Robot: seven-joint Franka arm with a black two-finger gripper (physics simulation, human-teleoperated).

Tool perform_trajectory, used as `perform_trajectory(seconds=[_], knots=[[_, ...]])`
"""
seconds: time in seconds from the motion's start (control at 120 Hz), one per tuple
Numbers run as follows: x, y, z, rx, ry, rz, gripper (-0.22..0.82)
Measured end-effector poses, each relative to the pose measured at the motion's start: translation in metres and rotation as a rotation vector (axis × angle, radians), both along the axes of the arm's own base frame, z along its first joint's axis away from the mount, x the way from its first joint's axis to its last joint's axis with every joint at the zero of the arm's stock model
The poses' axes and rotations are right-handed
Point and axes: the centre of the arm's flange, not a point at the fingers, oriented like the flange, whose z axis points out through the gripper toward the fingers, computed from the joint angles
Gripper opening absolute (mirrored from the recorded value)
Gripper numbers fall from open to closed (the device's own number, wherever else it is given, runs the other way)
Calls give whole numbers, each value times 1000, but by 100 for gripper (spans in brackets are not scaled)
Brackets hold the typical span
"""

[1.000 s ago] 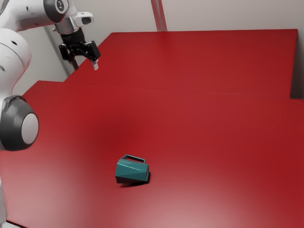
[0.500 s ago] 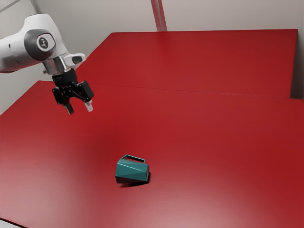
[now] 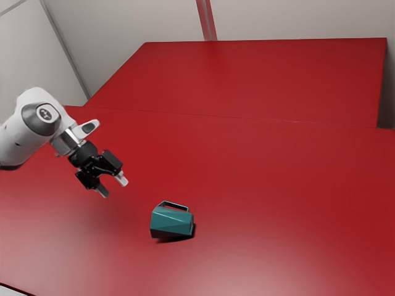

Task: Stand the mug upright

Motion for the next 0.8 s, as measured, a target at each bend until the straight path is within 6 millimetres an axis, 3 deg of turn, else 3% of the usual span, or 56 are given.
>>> perform_trajectory(seconds=[0.267,0.433,0.8], knots=[[4,-27,-35,-47,-70,-27,60],[-7,-37,-58,-105,-83,1,60],[-13,-61,-82,-211,-113,45,60]])
